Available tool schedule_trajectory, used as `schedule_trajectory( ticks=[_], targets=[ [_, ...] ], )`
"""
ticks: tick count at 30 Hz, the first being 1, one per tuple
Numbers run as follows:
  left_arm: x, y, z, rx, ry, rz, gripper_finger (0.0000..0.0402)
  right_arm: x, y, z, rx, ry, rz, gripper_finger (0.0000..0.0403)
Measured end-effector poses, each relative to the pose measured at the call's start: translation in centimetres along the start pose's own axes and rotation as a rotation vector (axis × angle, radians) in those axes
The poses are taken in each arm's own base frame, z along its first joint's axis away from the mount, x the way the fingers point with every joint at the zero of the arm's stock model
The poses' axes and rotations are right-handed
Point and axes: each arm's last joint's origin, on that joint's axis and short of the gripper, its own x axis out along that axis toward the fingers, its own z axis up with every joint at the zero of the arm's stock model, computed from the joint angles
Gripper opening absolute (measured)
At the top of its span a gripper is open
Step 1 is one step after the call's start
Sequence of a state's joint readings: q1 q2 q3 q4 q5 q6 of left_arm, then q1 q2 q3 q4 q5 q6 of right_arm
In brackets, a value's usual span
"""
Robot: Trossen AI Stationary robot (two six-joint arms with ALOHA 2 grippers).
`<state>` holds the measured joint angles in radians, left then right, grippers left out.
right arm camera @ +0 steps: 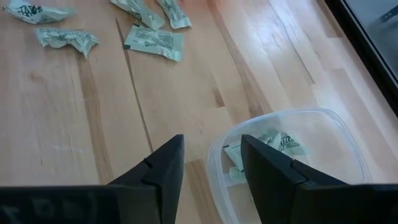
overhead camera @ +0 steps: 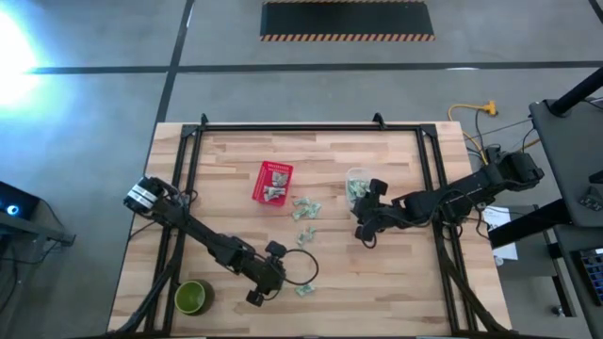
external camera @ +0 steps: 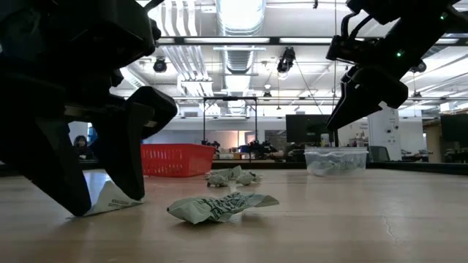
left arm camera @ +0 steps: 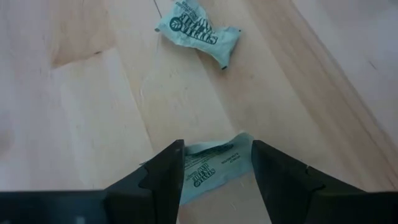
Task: Pick and place items into bin
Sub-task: Put the stevia packet into the red bin
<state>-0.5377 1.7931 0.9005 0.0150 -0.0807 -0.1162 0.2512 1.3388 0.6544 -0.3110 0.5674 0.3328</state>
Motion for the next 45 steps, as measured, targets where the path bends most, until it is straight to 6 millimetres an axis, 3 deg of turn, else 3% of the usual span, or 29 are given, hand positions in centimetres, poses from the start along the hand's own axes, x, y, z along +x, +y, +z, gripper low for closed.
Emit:
schedule_trajectory(
  ticks=[13,26,33,39,45],
  targets=[
    [0.2,0.2,-0.1,-0.004,-0.002,0.002,0.0162,0.0,0.0,0.0,0.002,-0.003,0.001,0.014],
    [0.2,0.3,-0.1,0.043,0.003,0.006,0.0043,0.0,0.0,0.0,0.002,-0.003,0.001,0.0137],
    [0.1,0.3,0.3,0.077,0.001,0.007,0.0011,0.0,0.0,0.0,0.002,-0.003,0.001,0.0135],
    [-1.5,0.4,1.6,0.097,-0.009,0.059,0.001,0.0,0.0,0.0,0.003,-0.004,0.001,0.0134],
    [-4.8,1.4,2.4,0.099,-0.007,0.328,0.0009,0.0,0.0,0.1,0.007,-0.011,0.003,0.0133]
  ],
)
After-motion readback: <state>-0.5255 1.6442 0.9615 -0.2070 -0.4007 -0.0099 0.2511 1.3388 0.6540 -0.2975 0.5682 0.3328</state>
